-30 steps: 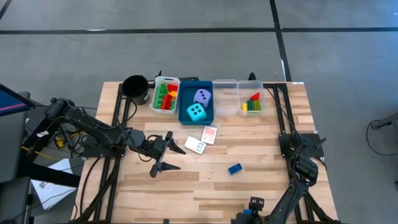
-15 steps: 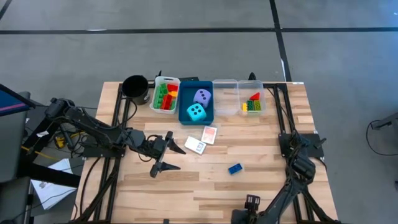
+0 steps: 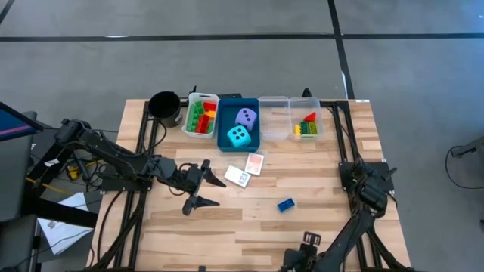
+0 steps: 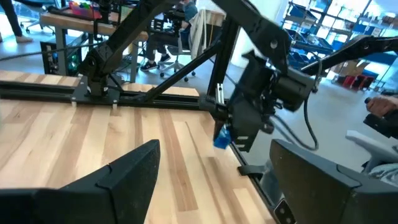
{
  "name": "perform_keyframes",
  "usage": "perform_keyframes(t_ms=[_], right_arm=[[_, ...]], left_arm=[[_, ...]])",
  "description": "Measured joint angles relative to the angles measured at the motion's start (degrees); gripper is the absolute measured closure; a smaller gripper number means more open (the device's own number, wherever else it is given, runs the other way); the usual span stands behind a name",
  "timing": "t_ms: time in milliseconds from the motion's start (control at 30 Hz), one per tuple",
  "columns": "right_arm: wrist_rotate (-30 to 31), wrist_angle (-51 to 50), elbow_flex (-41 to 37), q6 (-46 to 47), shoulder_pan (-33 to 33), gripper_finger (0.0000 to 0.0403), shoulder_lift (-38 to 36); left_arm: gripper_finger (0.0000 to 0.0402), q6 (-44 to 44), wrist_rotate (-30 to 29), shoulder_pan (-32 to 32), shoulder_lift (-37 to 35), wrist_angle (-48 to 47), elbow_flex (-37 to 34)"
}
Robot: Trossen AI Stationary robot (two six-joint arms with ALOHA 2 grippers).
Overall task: Pick & Place Toys
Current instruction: Put the large blue game piece into the white bin
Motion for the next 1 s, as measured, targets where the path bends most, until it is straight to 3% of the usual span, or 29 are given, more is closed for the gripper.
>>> perform_keyframes(t_ms=[100,233,400,567,700,833,1000], right_arm=[[6.80,-3.19,0.00,1.30,0.15,0.0276,-3.43],[22.04,-7.49,0.02,2.10,0.21,0.0276,-8.56],[43.64,-8.40,0.02,-3.24,0.17,0.0276,-12.74],[62.42,-8.13,0.07,-8.88,-0.92,0.0276,-13.74],[76.19,-7.90,0.07,-7.19,-1.69,0.0276,-13.74],[82.65,-7.89,0.07,-1.04,-3.28,0.0276,-13.74],[82.63,-5.64,0.07,3.82,-6.01,0.0276,-13.71]], left_arm=[[0.0105,-2.09,0.02,0.00,0.00,0.00,0.00],[0.0105,-7.28,-0.81,-1.17,1.03,0.35,-0.59],[0.0105,-13.06,-8.71,-4.70,5.47,4.83,-3.22],[0.0105,-17.19,-11.82,-6.39,13.03,15.82,-4.67],[0.0105,-14.65,-12.22,-6.78,20.95,35.85,-4.68],[0.0105,-3.50,-9.72,-6.80,25.69,50.11,-4.63],[0.0105,11.16,-11.62,-6.67,25.18,47.57,-4.61]])
